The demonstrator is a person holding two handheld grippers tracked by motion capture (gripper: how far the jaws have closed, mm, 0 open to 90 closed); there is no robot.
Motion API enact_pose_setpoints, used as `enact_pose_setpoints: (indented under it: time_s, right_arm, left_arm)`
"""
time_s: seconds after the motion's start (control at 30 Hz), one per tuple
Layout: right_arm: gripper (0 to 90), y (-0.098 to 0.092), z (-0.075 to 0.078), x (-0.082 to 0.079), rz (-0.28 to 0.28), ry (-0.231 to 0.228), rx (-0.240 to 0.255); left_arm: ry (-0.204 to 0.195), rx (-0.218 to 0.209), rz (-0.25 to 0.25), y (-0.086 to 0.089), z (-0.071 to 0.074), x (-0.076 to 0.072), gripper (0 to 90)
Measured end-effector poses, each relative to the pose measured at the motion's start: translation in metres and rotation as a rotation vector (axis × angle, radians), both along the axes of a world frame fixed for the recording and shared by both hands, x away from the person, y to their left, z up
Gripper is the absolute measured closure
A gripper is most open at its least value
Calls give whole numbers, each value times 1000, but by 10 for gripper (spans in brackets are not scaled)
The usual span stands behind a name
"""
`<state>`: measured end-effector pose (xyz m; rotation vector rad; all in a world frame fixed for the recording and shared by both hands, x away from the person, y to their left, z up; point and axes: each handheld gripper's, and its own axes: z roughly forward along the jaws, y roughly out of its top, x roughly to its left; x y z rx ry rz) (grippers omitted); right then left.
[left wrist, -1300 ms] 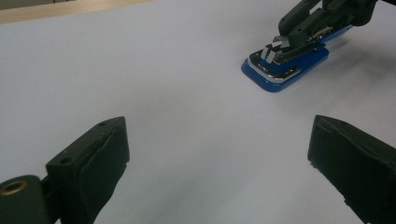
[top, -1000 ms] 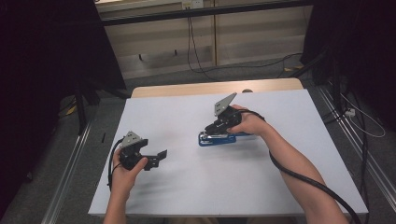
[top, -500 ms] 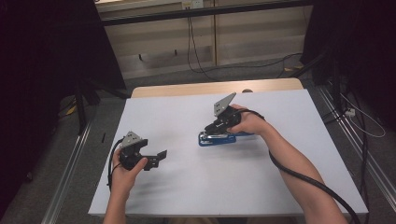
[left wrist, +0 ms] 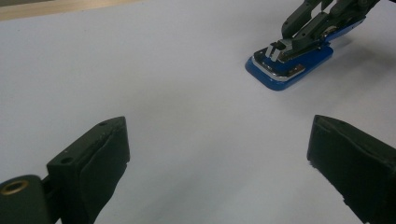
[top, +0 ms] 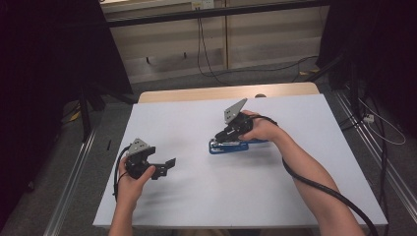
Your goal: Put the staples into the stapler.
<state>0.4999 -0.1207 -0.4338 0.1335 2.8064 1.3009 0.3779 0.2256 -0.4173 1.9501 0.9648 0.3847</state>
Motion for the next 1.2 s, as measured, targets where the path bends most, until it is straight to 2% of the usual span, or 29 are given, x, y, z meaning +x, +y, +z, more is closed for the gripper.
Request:
enact_pose_setpoints:
  time_s: [0.37, 0.47, 0.53, 0.6, 0.77, 0.8, 0.87, 0.97, 1.1, 1.2]
  right_arm:
    - [782, 5, -1, 2, -10, 26, 3]
    - [619, 5, -1, 2, -39, 30, -2]
    - [597, 3, 0, 2, -59, 36, 15]
    - [528, 0, 2, 0, -78, 36, 29]
    - [414, -15, 8, -7, -142, 58, 65]
    - [393, -19, 9, -9, -156, 51, 69]
    - [336, -27, 10, -14, -207, 36, 82]
    - [262, -40, 13, -23, -268, 42, 109]
    - [182, -56, 12, -35, -367, 27, 81]
    - [146, -66, 11, -42, -414, 14, 61]
  left_arm:
    - [4, 6, -5, 0, -1, 1, 58]
    - [8, 4, -5, -1, -1, 1, 58]
    - [8, 4, -6, -2, -2, 1, 58]
    - [4, 2, -7, -2, -2, 2, 58]
    - [8, 3, -16, -6, -3, 3, 58]
    - [9, 8, -21, -7, -3, 3, 58]
    - [10, 5, -29, -10, -3, 4, 58]
    - [11, 0, -34, -14, -3, 5, 58]
    - [9, 4, -45, -15, -2, 5, 58]
    - [8, -1, -44, -16, -2, 6, 58]
